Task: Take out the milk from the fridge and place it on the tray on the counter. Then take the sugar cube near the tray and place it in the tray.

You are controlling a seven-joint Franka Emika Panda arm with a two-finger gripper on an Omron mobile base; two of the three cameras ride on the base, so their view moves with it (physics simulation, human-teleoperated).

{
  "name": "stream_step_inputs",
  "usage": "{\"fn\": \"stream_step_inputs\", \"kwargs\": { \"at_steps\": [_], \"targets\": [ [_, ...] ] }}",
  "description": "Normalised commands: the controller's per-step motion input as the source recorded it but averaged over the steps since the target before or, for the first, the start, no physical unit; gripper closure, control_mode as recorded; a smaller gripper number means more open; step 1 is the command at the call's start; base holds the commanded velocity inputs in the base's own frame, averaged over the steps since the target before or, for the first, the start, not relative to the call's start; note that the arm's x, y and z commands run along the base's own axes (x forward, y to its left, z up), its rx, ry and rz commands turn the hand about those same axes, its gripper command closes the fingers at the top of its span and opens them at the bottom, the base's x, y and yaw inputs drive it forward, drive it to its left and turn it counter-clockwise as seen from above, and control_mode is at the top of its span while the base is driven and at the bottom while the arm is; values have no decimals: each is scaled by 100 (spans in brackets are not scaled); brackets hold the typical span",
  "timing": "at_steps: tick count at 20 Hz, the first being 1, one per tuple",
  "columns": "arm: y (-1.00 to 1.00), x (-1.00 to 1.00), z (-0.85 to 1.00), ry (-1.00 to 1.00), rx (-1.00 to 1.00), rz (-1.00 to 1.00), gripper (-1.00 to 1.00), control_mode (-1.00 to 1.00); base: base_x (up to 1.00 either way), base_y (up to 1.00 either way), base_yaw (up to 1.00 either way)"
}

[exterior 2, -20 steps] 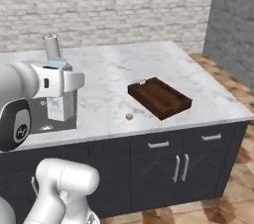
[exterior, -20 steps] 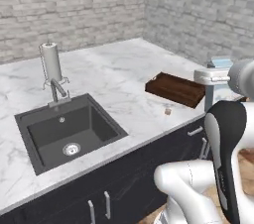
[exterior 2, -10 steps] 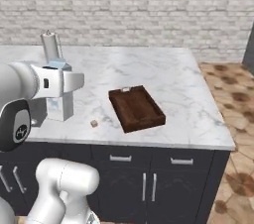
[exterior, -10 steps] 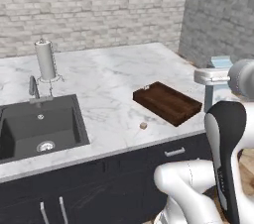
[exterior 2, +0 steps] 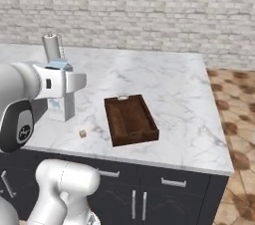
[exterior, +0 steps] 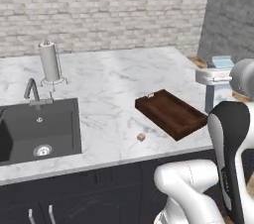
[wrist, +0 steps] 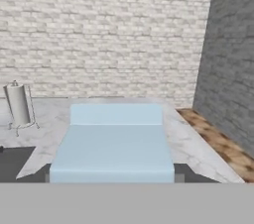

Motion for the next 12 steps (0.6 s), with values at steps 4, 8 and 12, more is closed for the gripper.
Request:
{"fn": "stream_step_inputs", "kwargs": {
  "at_steps": [4,8,12],
  "targets": [
    [0,0,0,0,0,0,100,100,24,-54,22],
    [0,0,0,0,0,0,100,100,0,-70,17],
    [0,0,0,0,0,0,100,100,22,-37,9]
  ]
}}
